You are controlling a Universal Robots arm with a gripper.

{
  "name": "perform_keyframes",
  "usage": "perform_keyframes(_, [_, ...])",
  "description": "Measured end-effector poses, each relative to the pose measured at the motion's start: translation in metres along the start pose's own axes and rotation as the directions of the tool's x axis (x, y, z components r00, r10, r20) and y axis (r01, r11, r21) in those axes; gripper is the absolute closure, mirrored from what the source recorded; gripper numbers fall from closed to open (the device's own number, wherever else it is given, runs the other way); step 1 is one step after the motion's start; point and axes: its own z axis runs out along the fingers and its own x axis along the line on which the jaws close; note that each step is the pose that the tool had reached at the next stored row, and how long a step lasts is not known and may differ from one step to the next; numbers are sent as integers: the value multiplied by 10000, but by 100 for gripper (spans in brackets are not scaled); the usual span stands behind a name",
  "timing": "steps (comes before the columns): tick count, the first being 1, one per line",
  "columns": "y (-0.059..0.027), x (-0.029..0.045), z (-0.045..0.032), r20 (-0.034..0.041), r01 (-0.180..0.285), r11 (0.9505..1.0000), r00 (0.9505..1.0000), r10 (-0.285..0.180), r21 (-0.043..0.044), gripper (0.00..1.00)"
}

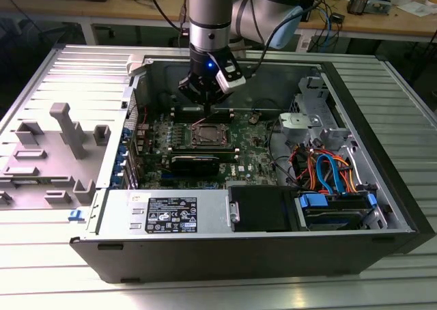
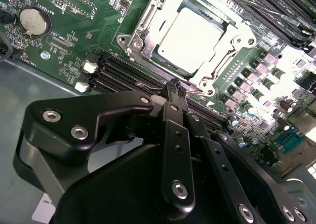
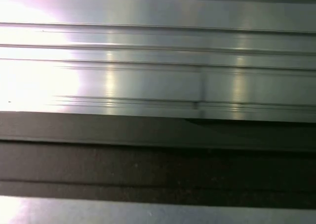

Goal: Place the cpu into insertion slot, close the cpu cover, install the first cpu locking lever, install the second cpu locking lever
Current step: 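Install the first cpu locking lever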

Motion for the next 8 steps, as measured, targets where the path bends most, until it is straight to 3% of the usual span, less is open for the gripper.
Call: perform_keyframes(8, [-1, -101, 66, -1, 0, 10000, 10000, 0, 35, 89])
